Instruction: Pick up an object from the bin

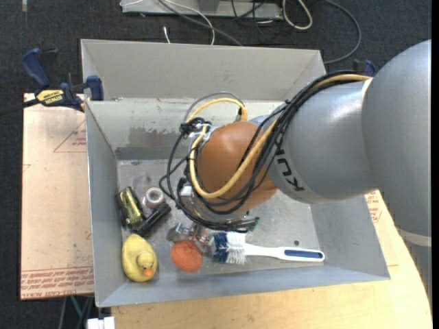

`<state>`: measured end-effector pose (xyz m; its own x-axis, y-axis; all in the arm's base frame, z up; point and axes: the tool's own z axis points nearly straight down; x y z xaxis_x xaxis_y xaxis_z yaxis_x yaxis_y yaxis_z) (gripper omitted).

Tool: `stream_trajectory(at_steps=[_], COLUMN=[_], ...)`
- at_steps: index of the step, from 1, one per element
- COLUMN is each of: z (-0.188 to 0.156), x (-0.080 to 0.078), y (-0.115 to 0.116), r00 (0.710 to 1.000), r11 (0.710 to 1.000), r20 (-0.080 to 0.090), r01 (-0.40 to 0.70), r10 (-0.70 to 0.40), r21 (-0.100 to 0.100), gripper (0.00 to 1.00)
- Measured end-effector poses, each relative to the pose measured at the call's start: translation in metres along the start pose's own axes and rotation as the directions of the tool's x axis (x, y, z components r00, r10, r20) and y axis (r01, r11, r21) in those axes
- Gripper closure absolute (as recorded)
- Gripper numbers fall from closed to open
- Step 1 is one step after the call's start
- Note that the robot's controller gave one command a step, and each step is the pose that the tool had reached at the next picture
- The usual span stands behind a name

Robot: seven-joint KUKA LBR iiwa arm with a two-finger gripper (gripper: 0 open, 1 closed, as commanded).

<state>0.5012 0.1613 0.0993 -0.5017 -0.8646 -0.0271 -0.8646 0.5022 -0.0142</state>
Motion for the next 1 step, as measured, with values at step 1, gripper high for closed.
stream_trajectory(at_steps=[1], z=[-0.1022], x=[-0.0053], y=[-0.0147], r00=[0.991], r11=[0.991], r20=[-0.003], r01=[-0.136], r10=[0.136], r21=[-0.005], gripper=[1.0])
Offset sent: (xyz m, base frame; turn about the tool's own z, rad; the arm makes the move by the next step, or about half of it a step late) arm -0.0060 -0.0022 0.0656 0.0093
